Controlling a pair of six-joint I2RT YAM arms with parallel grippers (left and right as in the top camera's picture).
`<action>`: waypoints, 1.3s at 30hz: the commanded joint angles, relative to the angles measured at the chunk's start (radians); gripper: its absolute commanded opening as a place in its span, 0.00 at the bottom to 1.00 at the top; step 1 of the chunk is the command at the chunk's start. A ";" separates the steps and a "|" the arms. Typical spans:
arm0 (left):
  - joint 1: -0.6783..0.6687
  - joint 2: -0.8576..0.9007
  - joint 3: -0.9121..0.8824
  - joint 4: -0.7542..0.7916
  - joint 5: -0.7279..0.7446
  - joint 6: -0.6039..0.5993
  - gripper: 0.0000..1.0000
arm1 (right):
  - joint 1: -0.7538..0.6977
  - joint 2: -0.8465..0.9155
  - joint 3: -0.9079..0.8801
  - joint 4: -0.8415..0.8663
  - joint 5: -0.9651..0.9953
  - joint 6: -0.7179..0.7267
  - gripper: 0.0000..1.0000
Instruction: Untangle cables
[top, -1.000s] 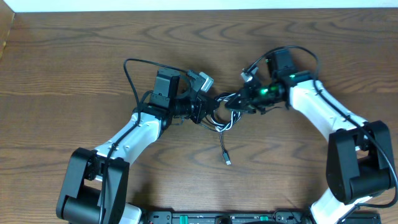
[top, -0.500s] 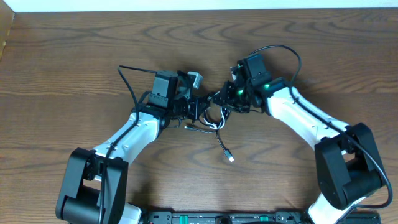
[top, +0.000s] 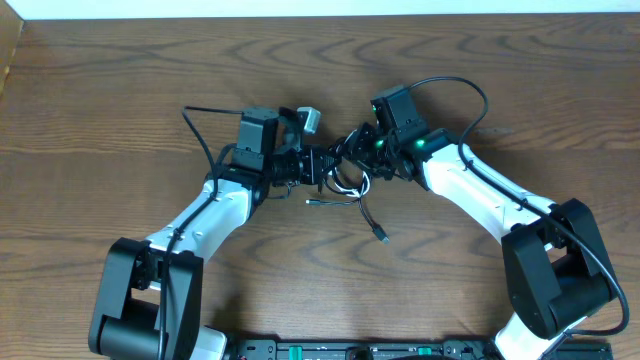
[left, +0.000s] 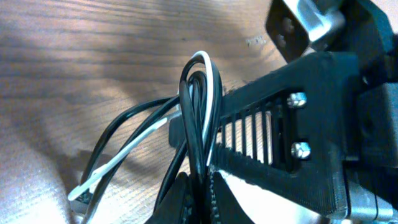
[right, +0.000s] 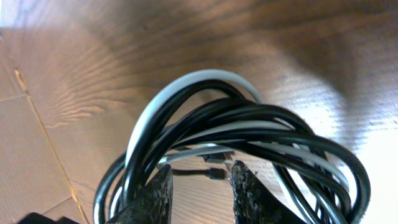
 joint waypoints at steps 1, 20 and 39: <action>0.017 -0.026 0.008 0.005 0.042 -0.142 0.08 | -0.002 -0.005 0.005 0.028 -0.010 -0.052 0.27; 0.090 -0.026 0.008 0.106 0.124 -0.372 0.07 | -0.040 -0.005 -0.048 0.203 -0.148 -0.098 0.28; 0.090 -0.026 0.008 0.263 0.229 -0.537 0.07 | -0.035 -0.005 -0.244 0.665 -0.158 -0.014 0.44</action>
